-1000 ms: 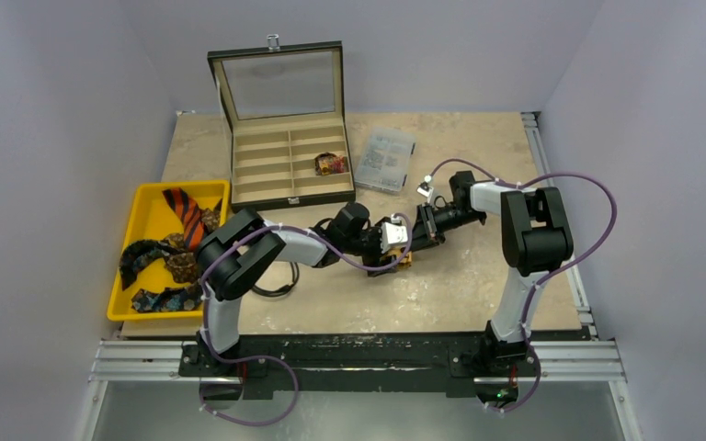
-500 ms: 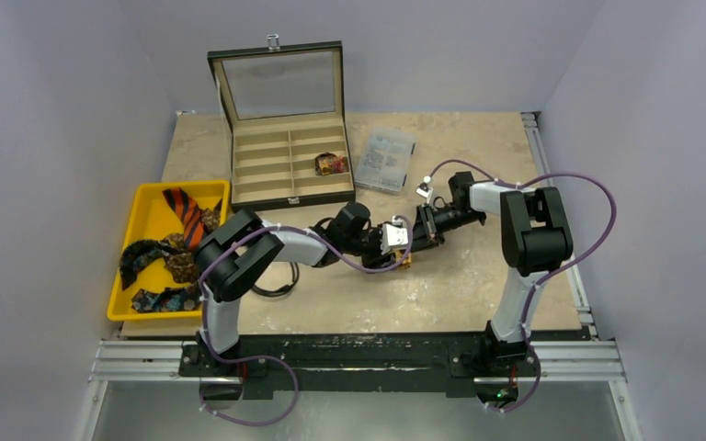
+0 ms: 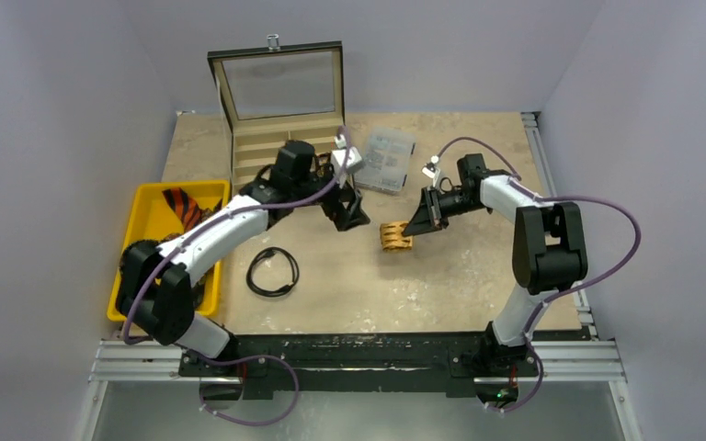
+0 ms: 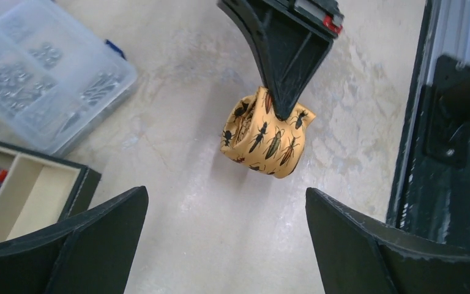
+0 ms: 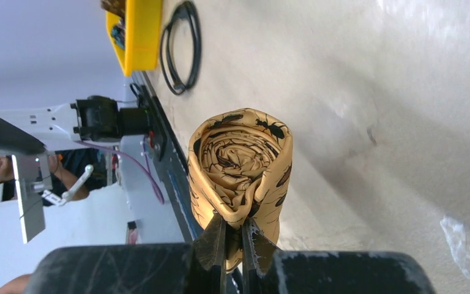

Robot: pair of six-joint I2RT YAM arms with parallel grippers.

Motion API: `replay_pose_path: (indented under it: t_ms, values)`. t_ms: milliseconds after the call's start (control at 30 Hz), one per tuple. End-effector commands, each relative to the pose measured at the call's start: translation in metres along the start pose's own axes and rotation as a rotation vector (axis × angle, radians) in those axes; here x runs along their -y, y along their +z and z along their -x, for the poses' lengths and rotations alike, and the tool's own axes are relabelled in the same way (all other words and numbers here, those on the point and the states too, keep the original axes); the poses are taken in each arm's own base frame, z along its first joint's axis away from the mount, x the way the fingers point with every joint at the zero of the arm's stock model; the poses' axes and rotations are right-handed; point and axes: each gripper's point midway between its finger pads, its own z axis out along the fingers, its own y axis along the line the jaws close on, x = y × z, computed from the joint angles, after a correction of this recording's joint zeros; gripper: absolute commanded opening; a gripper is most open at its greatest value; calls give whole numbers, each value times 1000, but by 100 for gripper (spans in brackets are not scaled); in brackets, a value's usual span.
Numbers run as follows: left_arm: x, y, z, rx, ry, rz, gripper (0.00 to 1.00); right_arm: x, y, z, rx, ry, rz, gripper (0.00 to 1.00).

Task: Roll the ties
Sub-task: Pick up the tie at the center of the board, then place the tie in the storage box.

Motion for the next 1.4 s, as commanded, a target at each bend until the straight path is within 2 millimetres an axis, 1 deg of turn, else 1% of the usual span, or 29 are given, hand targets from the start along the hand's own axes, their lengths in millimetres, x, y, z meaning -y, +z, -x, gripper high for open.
replay_pose_path:
  t_ms: [0, 33, 67, 100, 167, 200, 267, 367, 400, 467, 600, 767, 833, 900, 1067, 1167, 1367]
  values:
    - [-6, -47, 24, -87, -330, 23, 100, -45, -21, 42, 103, -127, 58, 0]
    - [-7, -54, 26, -109, -405, 1, 100, -52, -24, 49, 117, -141, 66, 0]
    - [-12, -62, 28, -126, -478, -12, 100, -59, -27, 55, 134, -143, 76, 0]
    - [-9, -68, 33, -126, -530, -39, 100, -66, -30, 61, 149, -138, 88, 0]
    - [-10, -79, 45, -77, -624, -90, 100, -77, -33, 70, 183, -131, 114, 0]
    - [-9, -83, 50, -55, -666, -93, 100, -82, -35, 76, 201, -120, 129, 0]
    - [-10, -86, 53, -36, -717, -71, 100, -94, -37, 87, 239, -117, 165, 0]
    - [-6, -84, 58, -13, -794, -105, 100, -115, -37, 98, 264, -124, 214, 0]
    - [-6, -82, 57, -14, -840, -112, 100, -122, -36, 100, 262, -127, 227, 0]
    - [-3, -78, 66, 21, -890, -179, 100, -136, -34, 102, 255, -137, 250, 0]
    - [1, -75, 77, 88, -942, -271, 100, -155, -31, 101, 253, -154, 279, 0]
    - [-6, -68, 75, 119, -995, -251, 100, -171, -24, 92, 239, -180, 306, 0]
    - [-8, -65, 72, 129, -992, -238, 100, -175, -21, 89, 232, -180, 318, 0]
    - [-7, -62, 76, 153, -967, -254, 100, -178, -19, 88, 231, -187, 328, 0]
    - [8, -56, 84, 193, -950, -331, 90, -184, -16, 87, 215, -184, 349, 0]
    - [10, -53, 85, 213, -948, -351, 83, -185, -14, 86, 206, -185, 356, 0]
    - [10, -53, 89, 232, -946, -369, 59, -185, -13, 85, 200, -179, 360, 0]
